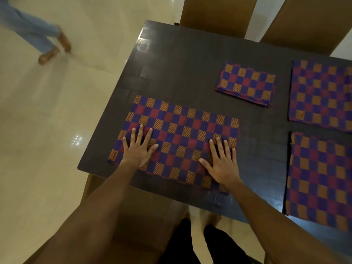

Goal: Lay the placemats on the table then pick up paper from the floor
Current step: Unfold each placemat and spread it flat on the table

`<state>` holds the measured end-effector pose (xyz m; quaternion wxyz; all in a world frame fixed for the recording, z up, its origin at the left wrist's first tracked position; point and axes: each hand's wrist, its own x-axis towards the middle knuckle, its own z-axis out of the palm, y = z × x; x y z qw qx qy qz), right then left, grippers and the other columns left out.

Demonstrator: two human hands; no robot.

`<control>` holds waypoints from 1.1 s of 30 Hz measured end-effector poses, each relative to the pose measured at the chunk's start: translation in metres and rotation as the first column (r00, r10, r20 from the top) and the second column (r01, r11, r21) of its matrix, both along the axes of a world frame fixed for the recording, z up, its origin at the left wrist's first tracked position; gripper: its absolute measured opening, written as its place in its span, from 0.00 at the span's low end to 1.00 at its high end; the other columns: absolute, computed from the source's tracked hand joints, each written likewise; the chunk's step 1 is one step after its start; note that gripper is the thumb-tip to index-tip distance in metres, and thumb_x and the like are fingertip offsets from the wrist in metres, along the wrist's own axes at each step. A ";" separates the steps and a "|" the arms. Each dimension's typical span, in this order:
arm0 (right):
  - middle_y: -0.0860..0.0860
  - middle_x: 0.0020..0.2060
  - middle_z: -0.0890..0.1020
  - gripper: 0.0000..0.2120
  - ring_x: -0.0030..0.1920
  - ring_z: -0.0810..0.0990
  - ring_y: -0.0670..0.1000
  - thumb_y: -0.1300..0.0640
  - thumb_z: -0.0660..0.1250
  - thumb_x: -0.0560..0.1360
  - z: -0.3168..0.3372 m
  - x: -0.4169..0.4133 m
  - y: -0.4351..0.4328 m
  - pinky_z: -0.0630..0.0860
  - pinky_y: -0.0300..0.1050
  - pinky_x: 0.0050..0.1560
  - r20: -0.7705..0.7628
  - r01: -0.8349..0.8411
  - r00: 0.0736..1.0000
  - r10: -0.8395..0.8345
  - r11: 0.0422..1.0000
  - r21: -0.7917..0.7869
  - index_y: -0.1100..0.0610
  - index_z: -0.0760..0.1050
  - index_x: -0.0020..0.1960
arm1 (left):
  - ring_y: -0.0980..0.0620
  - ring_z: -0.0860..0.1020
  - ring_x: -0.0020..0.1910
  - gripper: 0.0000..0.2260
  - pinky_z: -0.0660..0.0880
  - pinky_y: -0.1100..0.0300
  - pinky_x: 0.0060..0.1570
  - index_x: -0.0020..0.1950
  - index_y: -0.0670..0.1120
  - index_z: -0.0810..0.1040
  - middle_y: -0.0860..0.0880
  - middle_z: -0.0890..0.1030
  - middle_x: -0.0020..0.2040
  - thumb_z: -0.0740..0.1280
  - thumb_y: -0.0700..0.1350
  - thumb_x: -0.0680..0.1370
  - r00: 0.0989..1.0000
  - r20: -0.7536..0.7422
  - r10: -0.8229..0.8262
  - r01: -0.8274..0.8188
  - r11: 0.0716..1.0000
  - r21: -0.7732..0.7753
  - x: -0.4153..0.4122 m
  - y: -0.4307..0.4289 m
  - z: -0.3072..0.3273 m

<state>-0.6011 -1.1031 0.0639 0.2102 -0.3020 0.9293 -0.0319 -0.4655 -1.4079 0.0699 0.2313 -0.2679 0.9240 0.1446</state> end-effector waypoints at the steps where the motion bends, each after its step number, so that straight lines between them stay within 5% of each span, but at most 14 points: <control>1: 0.49 0.80 0.38 0.40 0.79 0.35 0.54 0.28 0.44 0.76 0.000 0.000 0.000 0.36 0.58 0.76 0.003 -0.001 1.000 0.001 1.000 0.002 0.46 0.34 0.79 | 0.43 0.34 0.79 0.35 0.34 0.37 0.74 0.79 0.60 0.34 0.51 0.33 0.81 0.39 0.71 0.75 1.000 0.004 -0.004 0.004 1.000 -0.002 0.001 0.000 -0.001; 10: 0.50 0.79 0.37 0.40 0.79 0.35 0.55 0.28 0.45 0.76 0.007 0.003 -0.003 0.36 0.59 0.76 0.036 0.009 0.999 -0.009 1.000 -0.004 0.45 0.34 0.79 | 0.41 0.35 0.79 0.36 0.37 0.39 0.75 0.80 0.57 0.34 0.47 0.34 0.81 0.39 0.70 0.75 1.000 0.004 -0.029 0.029 0.998 -0.062 0.000 0.005 0.006; 20: 0.53 0.81 0.47 0.33 0.80 0.46 0.56 0.37 0.47 0.81 0.050 0.022 0.005 0.44 0.56 0.78 0.096 0.167 0.983 -0.155 0.978 -0.123 0.51 0.46 0.81 | 0.41 0.39 0.80 0.29 0.44 0.42 0.79 0.82 0.53 0.44 0.43 0.43 0.82 0.47 0.61 0.83 0.981 -0.095 -0.169 0.163 0.984 -0.066 -0.027 0.069 0.039; 33: 0.56 0.79 0.57 0.31 0.78 0.57 0.58 0.42 0.53 0.82 0.094 -0.129 0.056 0.57 0.56 0.75 0.067 0.263 0.965 -0.254 0.943 -0.205 0.58 0.55 0.79 | 0.41 0.45 0.81 0.29 0.50 0.39 0.77 0.82 0.49 0.53 0.43 0.47 0.82 0.50 0.61 0.84 0.954 -0.100 -0.283 0.284 0.959 -0.007 -0.198 0.149 0.093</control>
